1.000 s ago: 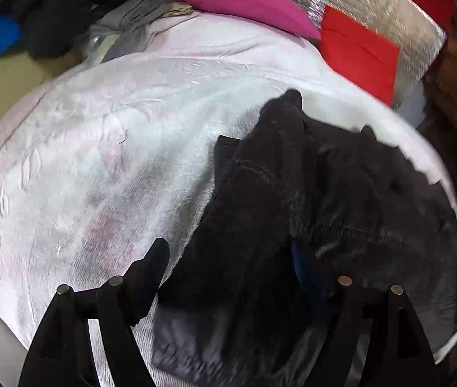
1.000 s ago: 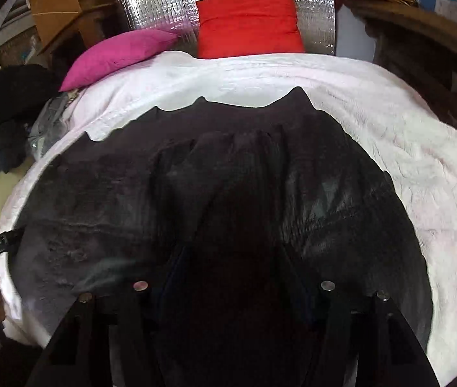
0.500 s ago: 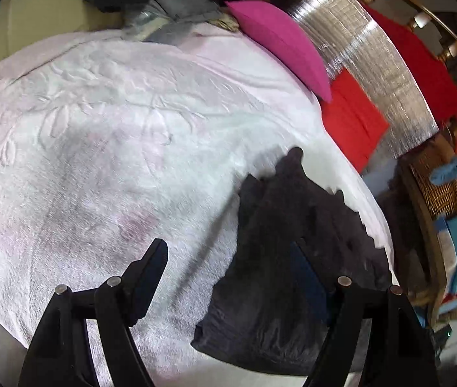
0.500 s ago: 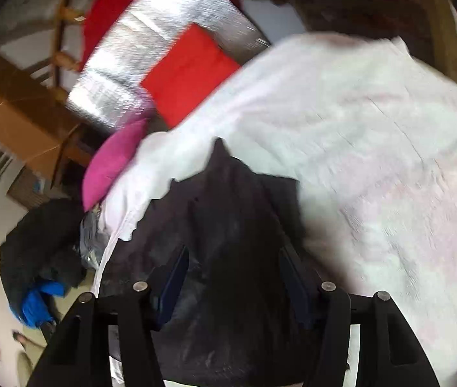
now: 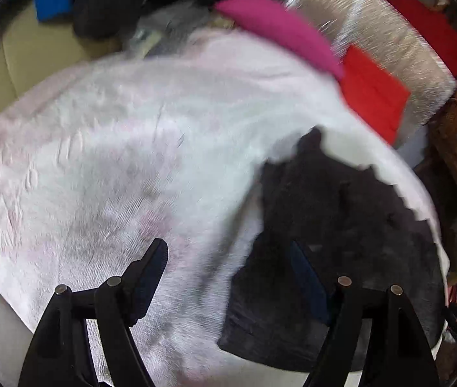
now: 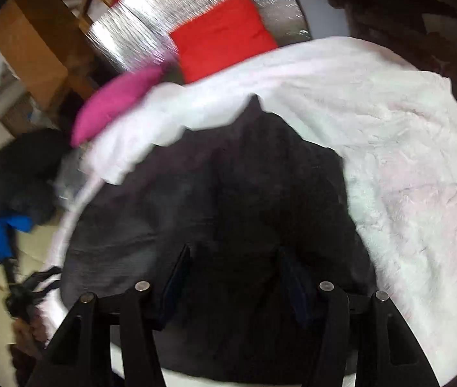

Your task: Fold large clothes

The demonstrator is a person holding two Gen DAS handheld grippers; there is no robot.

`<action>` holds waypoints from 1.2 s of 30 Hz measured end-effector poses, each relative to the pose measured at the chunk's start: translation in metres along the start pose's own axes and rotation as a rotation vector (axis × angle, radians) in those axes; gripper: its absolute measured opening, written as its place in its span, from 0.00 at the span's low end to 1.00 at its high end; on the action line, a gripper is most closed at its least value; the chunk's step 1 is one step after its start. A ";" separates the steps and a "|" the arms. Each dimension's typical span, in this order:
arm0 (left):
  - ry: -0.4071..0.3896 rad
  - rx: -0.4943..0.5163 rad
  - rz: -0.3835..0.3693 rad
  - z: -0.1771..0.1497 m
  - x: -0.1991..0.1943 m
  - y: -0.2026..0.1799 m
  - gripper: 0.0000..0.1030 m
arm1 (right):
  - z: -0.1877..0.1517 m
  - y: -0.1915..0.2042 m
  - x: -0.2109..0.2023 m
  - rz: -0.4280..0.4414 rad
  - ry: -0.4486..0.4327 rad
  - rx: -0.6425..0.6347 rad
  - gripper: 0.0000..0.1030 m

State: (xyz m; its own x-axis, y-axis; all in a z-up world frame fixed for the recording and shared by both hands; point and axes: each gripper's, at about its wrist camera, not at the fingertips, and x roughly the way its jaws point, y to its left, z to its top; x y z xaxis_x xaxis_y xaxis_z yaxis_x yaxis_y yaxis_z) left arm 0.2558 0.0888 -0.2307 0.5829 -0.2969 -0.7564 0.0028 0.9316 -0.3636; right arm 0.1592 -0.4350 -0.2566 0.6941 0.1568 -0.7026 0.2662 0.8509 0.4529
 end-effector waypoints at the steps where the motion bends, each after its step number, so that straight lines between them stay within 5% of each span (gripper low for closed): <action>1: -0.024 0.015 -0.039 -0.003 -0.008 -0.004 0.76 | -0.003 0.004 -0.009 0.051 -0.016 -0.006 0.58; 5: -0.057 0.061 -0.228 -0.033 -0.030 -0.021 0.77 | -0.026 0.016 -0.034 0.279 -0.017 -0.003 0.68; 9: 0.052 0.039 -0.346 -0.069 -0.022 -0.030 0.78 | -0.068 0.018 -0.025 0.439 0.119 0.108 0.71; 16: 0.145 -0.238 -0.397 -0.093 0.006 -0.001 0.80 | -0.105 0.003 0.001 0.386 0.200 0.306 0.71; 21: 0.088 -0.417 -0.335 -0.082 0.032 0.013 0.80 | -0.093 -0.055 -0.004 0.328 0.059 0.575 0.71; 27: 0.073 -0.498 -0.348 -0.073 0.065 0.009 0.79 | -0.090 -0.091 0.029 0.370 0.084 0.783 0.72; 29: 0.047 -0.465 -0.320 -0.069 0.065 -0.001 0.58 | -0.091 -0.094 0.026 0.385 0.066 0.786 0.68; 31: 0.029 -0.450 -0.333 -0.059 0.071 -0.010 0.47 | -0.081 -0.085 0.023 0.318 0.037 0.706 0.50; 33: 0.016 -0.418 -0.345 -0.044 0.074 -0.021 0.44 | -0.063 -0.074 0.020 0.245 -0.003 0.592 0.38; 36: 0.011 -0.367 -0.323 -0.026 0.083 -0.029 0.43 | -0.044 -0.065 0.032 0.207 -0.020 0.535 0.38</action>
State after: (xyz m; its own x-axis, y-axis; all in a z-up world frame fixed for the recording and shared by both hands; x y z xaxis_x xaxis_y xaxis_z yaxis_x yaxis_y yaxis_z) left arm 0.2830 0.0320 -0.2967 0.5906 -0.5629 -0.5782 -0.1056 0.6564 -0.7470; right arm 0.1344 -0.4638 -0.3324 0.7786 0.2793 -0.5620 0.4217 0.4303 0.7981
